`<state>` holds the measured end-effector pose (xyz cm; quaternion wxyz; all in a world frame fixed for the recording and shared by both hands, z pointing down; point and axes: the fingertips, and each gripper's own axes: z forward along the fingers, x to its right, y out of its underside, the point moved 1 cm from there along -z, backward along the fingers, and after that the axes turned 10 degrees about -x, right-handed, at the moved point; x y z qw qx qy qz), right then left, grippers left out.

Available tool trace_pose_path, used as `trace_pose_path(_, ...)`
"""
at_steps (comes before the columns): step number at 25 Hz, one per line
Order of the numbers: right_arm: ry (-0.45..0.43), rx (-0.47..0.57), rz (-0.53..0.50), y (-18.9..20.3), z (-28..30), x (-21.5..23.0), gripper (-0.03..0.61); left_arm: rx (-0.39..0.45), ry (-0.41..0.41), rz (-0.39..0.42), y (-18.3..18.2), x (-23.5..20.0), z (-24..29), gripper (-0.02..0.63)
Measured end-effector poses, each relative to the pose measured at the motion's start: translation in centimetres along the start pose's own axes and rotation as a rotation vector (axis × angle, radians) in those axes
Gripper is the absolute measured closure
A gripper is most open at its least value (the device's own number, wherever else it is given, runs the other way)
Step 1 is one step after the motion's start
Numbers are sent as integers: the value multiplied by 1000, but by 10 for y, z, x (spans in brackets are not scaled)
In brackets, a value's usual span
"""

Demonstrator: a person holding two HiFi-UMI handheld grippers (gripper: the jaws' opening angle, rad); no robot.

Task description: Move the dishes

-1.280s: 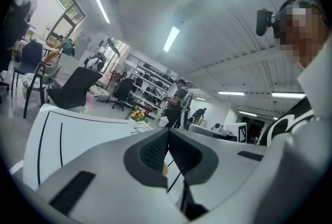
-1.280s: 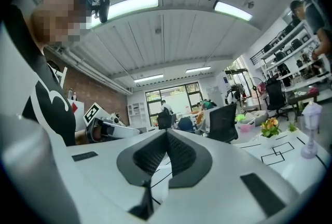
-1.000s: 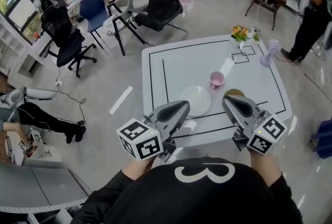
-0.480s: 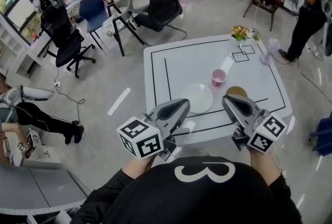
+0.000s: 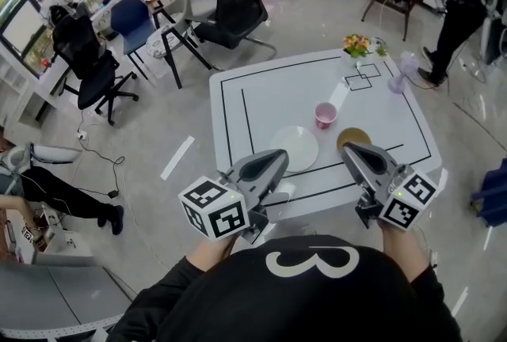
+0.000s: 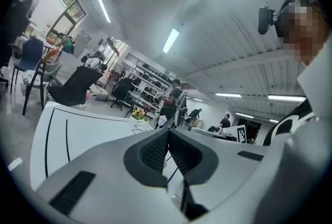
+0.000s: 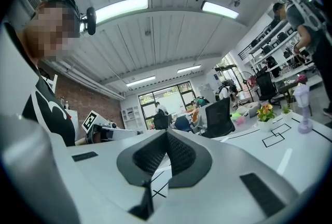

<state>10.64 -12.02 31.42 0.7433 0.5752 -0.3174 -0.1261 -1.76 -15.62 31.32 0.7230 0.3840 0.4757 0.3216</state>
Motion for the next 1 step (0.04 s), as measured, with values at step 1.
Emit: trace_pose_path(1,4,0,0,0,-1,2,569,-4,0,-2,1,-1,2,611)
